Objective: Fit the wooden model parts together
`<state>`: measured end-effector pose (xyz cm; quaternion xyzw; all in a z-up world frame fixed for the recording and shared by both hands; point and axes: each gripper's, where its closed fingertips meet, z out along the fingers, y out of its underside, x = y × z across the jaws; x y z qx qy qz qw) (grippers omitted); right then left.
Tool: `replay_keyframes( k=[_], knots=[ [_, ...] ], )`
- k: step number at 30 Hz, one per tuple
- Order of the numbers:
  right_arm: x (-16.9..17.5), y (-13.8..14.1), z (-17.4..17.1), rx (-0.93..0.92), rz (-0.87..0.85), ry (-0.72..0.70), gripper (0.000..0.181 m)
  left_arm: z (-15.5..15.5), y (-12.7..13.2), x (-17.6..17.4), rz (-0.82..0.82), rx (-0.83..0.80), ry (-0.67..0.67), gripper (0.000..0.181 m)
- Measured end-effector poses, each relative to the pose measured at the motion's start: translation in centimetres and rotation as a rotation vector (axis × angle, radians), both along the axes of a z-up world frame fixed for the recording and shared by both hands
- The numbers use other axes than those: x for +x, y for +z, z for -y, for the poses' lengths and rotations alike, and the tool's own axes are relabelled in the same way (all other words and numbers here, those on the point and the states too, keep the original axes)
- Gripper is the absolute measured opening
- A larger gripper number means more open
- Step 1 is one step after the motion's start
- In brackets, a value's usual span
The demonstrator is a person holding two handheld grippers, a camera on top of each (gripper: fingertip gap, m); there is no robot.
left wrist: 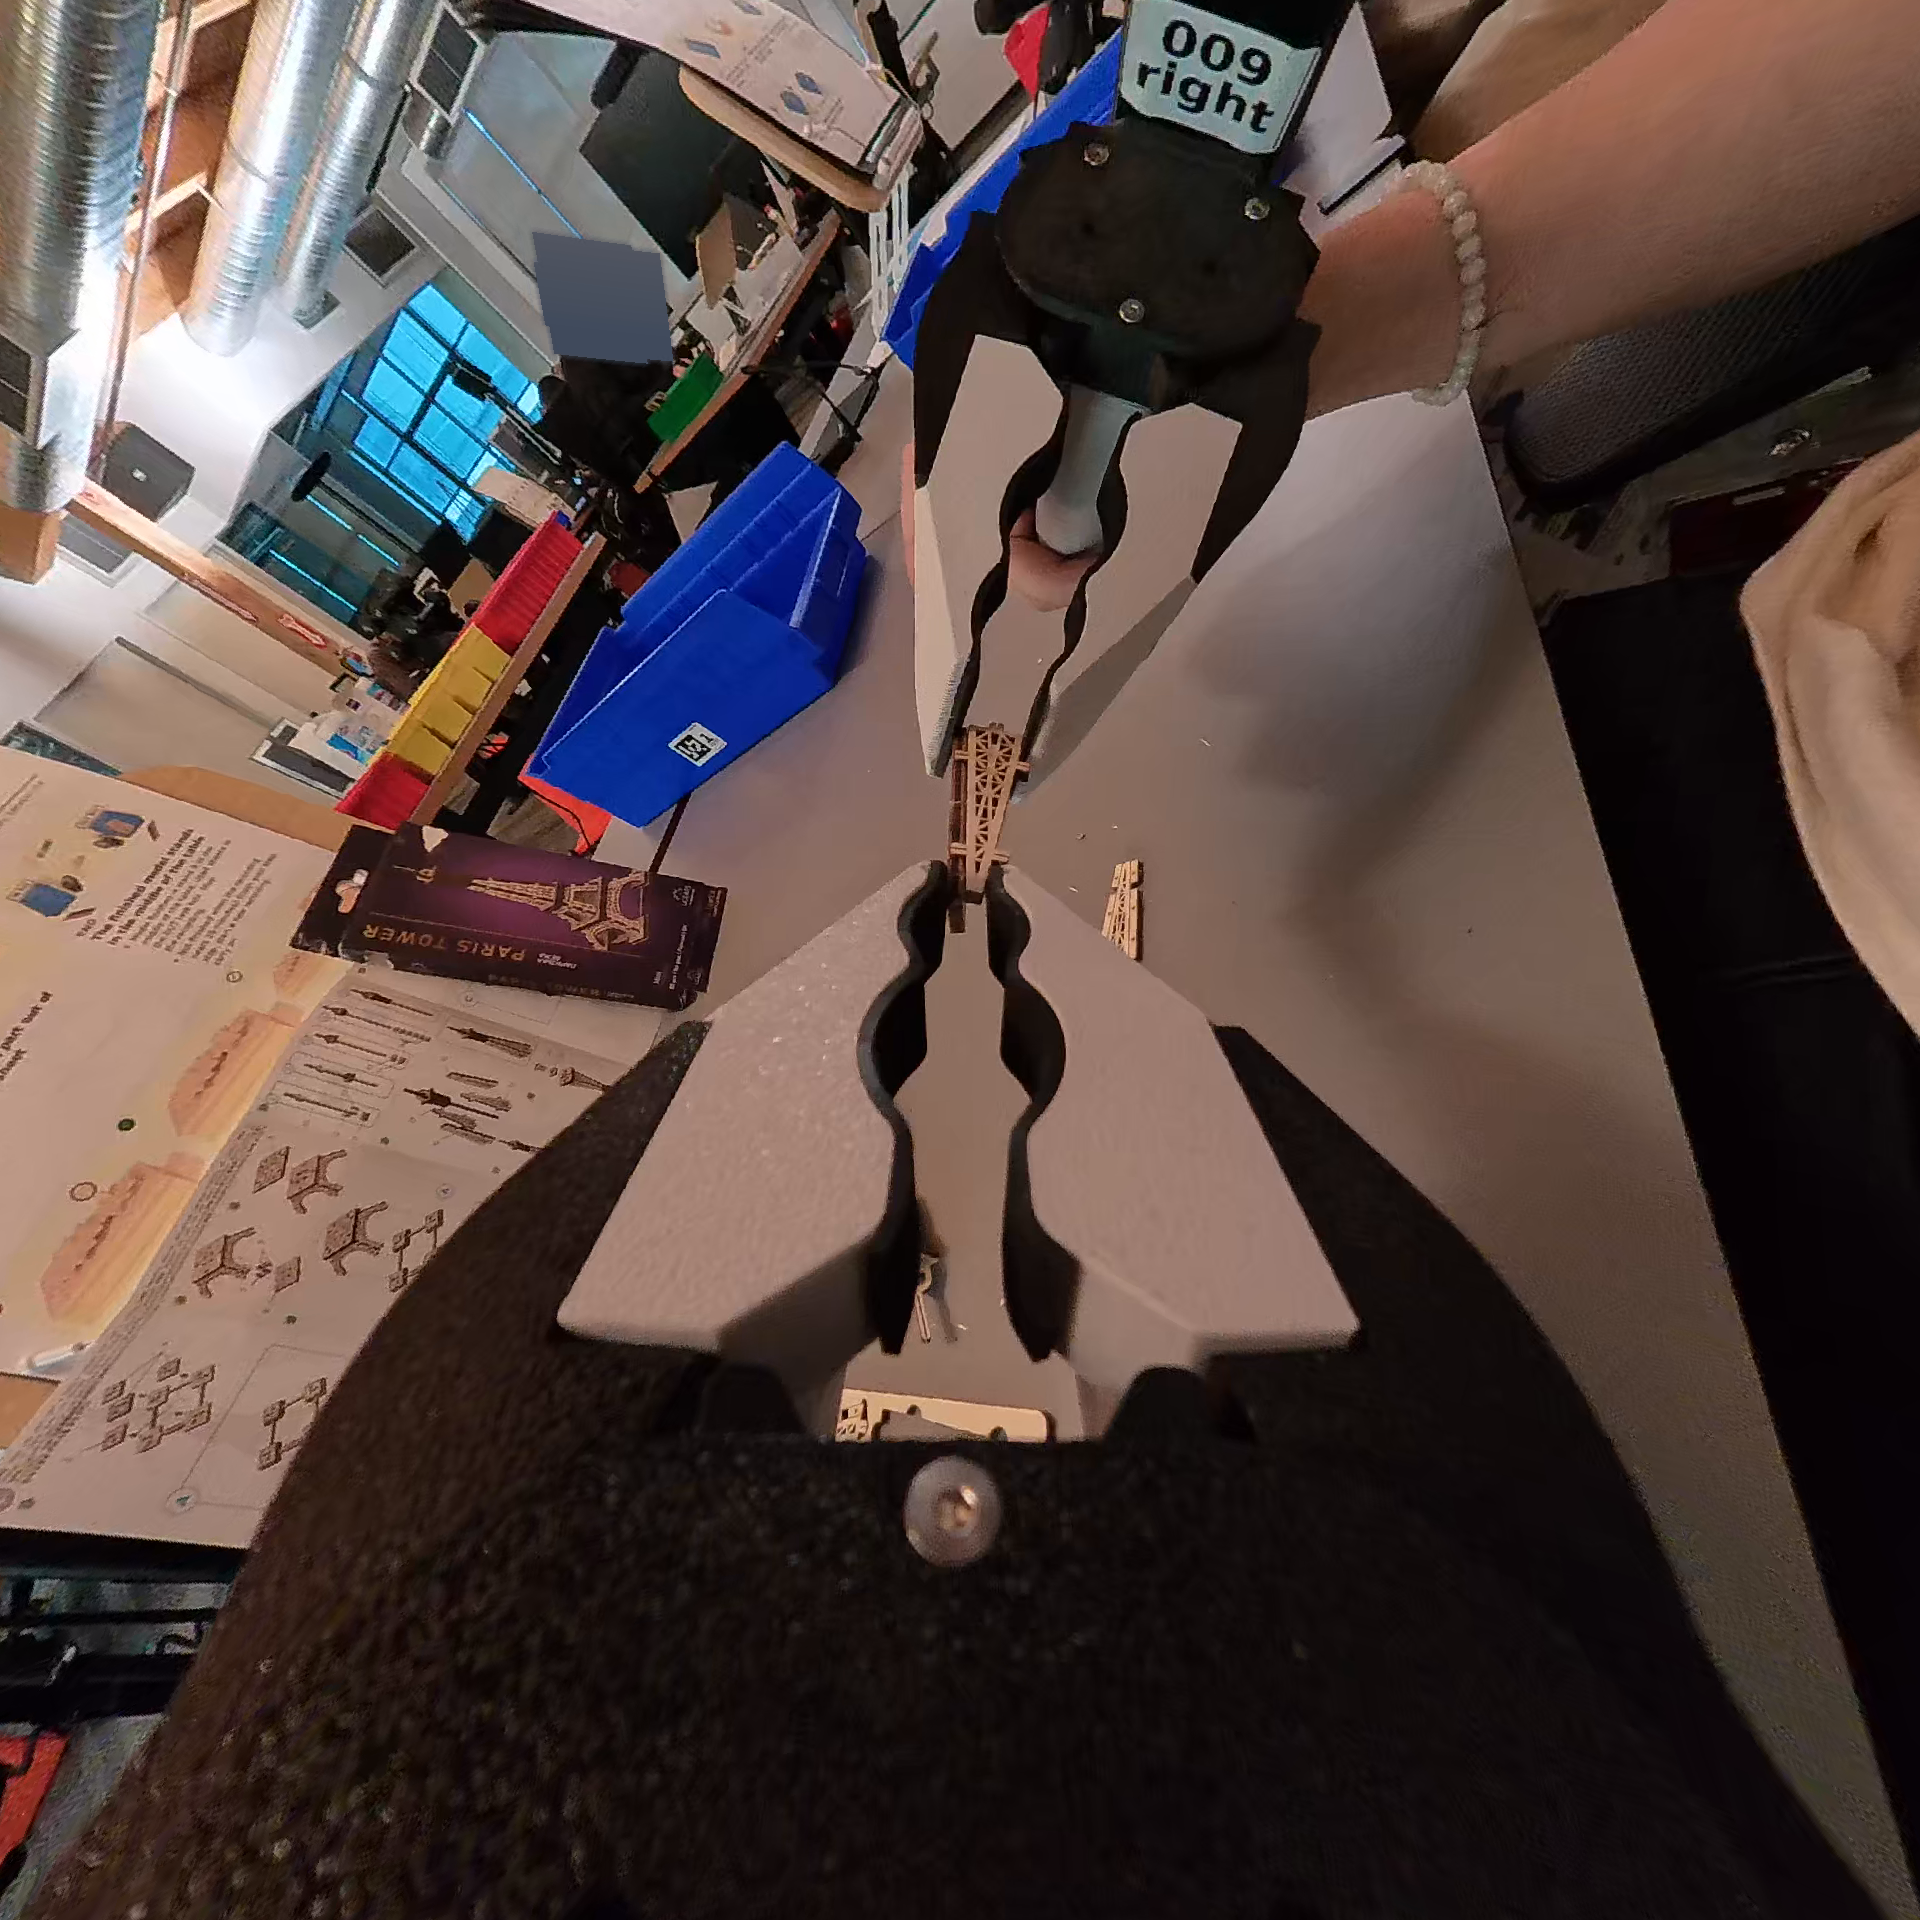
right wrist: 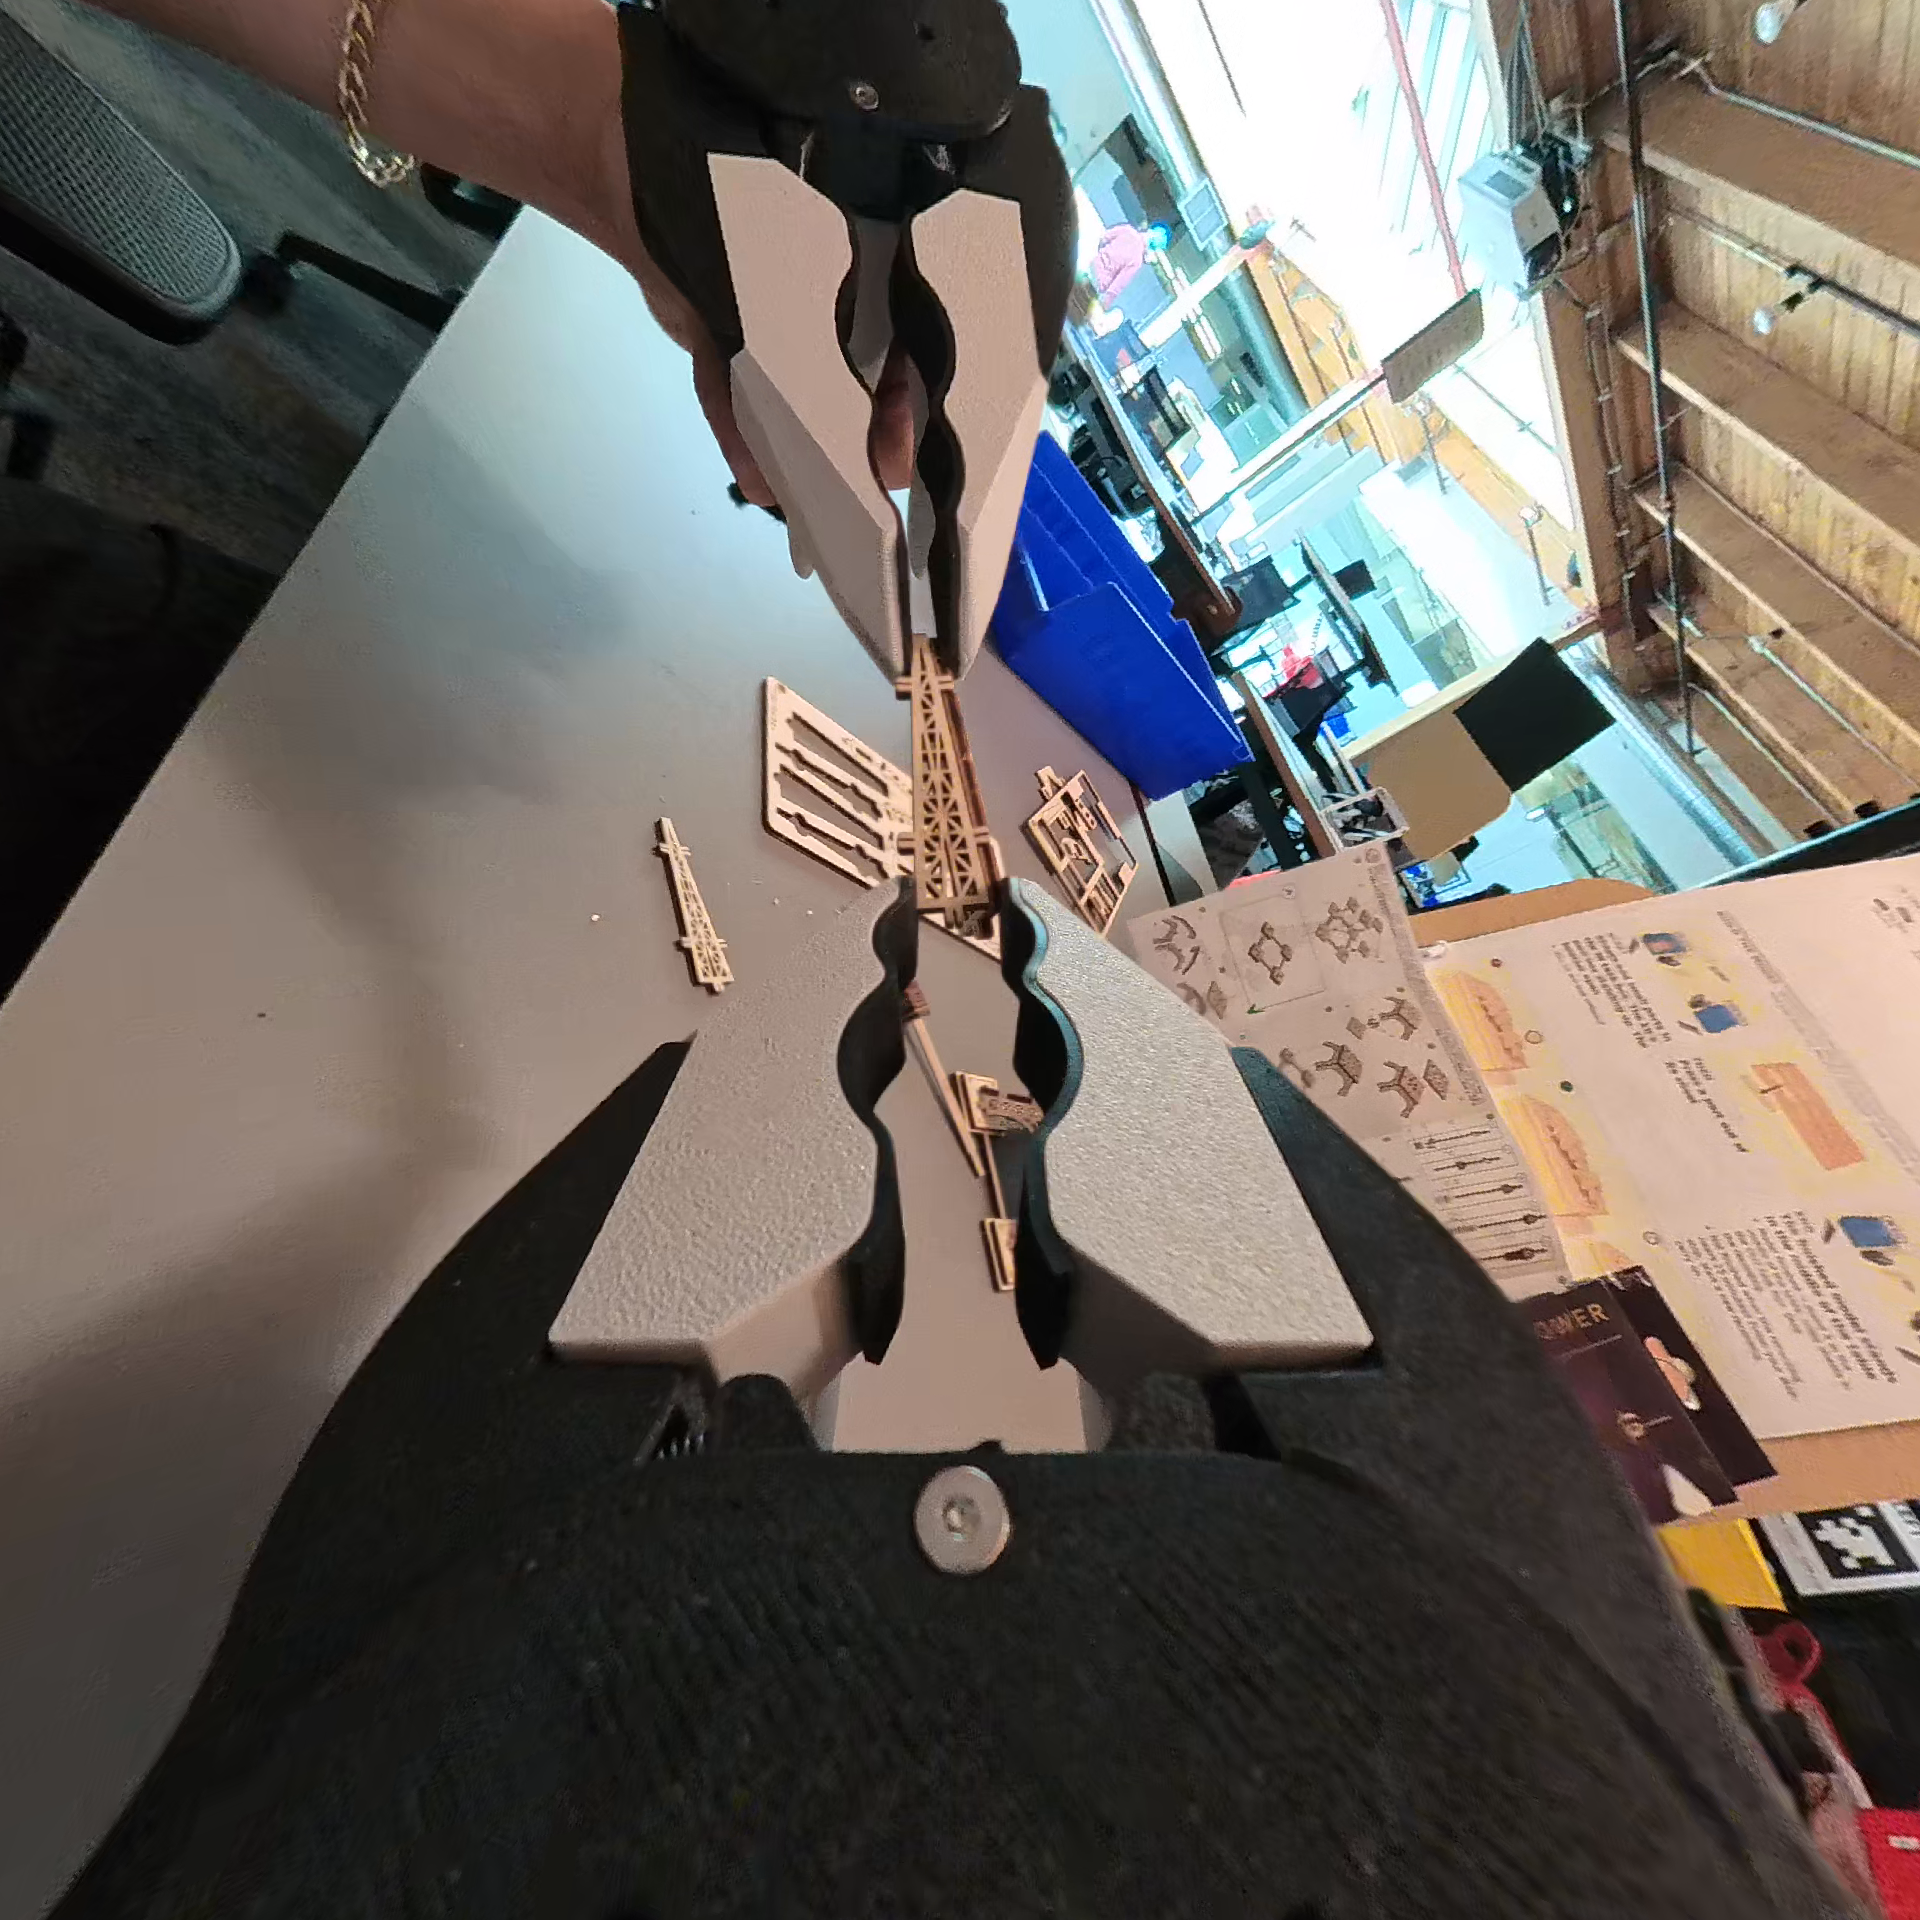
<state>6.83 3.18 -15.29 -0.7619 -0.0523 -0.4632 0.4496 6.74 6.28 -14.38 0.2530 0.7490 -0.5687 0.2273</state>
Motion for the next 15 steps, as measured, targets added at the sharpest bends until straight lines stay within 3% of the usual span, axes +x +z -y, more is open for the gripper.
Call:
replay_keyframes(
  k=[10,15],
  knots=[
    [0.25,0.2,0.04,-0.091,0.169,-0.05,0.013,-0.09,0.12,0.19,0.042,0.003,0.01,0.005],
    [0.51,0.78,0.15,-0.188,0.401,-0.121,0.013,-0.07,0.2,0.53,0.031,-0.02,0.021,0.007]
  ],
)
